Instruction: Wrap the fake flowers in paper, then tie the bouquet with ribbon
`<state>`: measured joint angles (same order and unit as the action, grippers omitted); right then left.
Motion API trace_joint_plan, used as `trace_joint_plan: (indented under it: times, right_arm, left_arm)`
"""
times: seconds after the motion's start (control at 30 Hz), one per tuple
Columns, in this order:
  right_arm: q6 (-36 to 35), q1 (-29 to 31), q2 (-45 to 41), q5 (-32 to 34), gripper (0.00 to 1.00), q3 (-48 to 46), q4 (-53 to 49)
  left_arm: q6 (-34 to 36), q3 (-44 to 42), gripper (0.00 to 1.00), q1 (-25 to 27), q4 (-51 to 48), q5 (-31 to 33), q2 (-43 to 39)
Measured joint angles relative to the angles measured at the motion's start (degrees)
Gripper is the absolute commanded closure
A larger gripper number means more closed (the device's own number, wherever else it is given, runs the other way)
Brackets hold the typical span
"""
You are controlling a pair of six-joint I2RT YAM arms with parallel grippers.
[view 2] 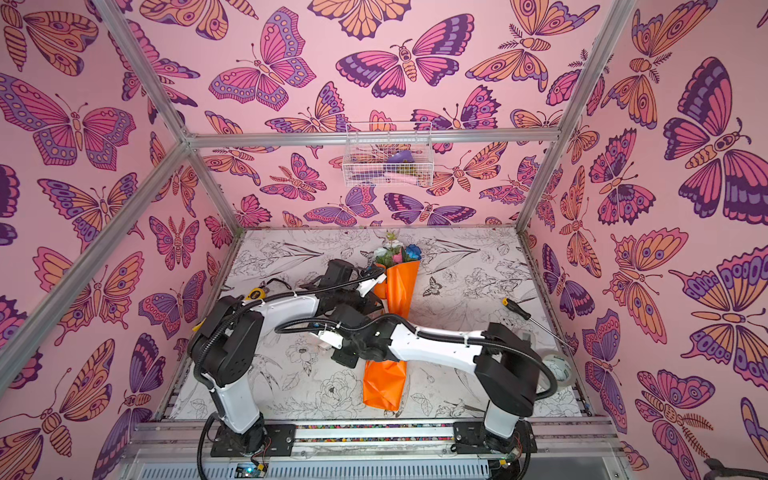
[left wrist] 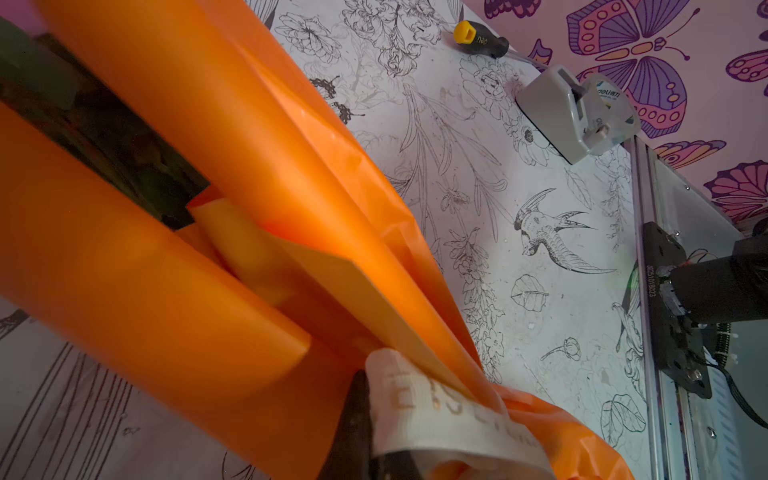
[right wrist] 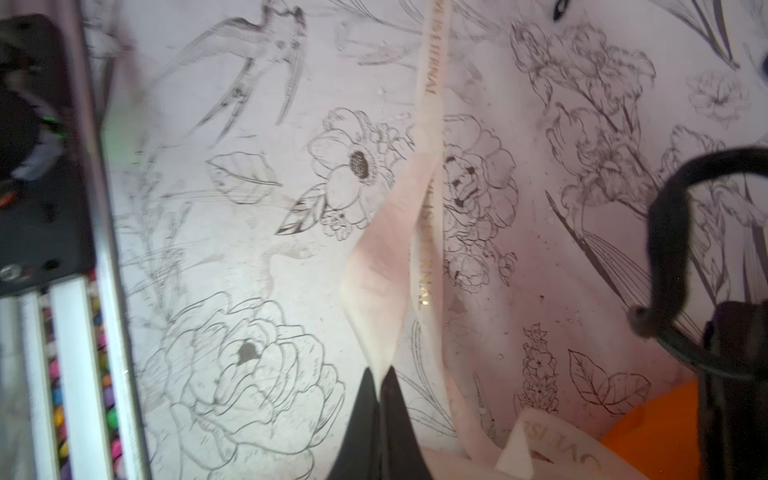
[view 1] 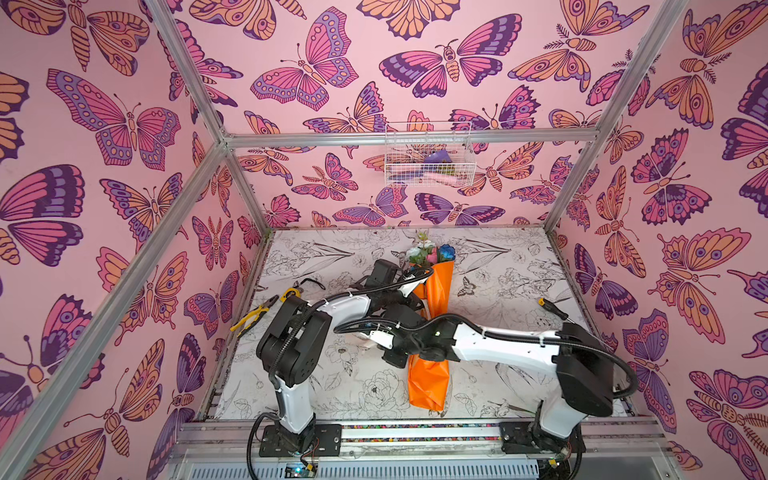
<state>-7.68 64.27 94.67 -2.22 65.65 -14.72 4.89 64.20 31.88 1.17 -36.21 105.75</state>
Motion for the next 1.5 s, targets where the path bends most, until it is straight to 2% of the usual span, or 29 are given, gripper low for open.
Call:
trace_joint_plan:
  times: [0.3, 0.53, 0.7, 0.87, 1.03, 1.33, 1.5]
  right_arm:
    - [7.50, -0.48, -19.02, 3.26, 1.00, -14.10, 3.23]
    - [12.44, -0.66, -32.89, 11.85, 1.00, -21.94, 4.26]
    - [14.82, -1.51, -39.65, 17.81, 1.00, -24.55, 4.17]
    - [16.98, -1.99, -43.10, 23.15, 1.00, -25.40, 4.13]
    - [21.94, -2.23, -44.09, 31.80, 1.00, -26.40, 1.60]
    - [36.48, -2.32, -43.39, 48.43, 1.00, -26.67, -7.85]
    - [43.78, -2.32, -39.23, 53.75, 1.00, -25.66, -14.16]
  left_arm:
    - [-1.09, -0.57, 1.00, 0.00, 0.13, 0.63, -0.31]
    - [-2.19, -1.81, 1.00, -0.04, 0.66, 1.33, -0.33]
    - [-2.62, -2.56, 1.00, -0.04, 0.76, 1.62, -0.83]
    - [-3.54, -3.50, 1.00, -0.04, 2.25, 2.60, -2.80]
    - [-5.84, -8.98, 1.00, -0.04, 6.93, 4.39, -7.87]
    - [-11.13, -20.57, 1.00, 0.37, 15.91, 8.37, -15.74]
    - [-12.50, -25.97, 1.00, 2.64, 20.57, 11.69, -19.02]
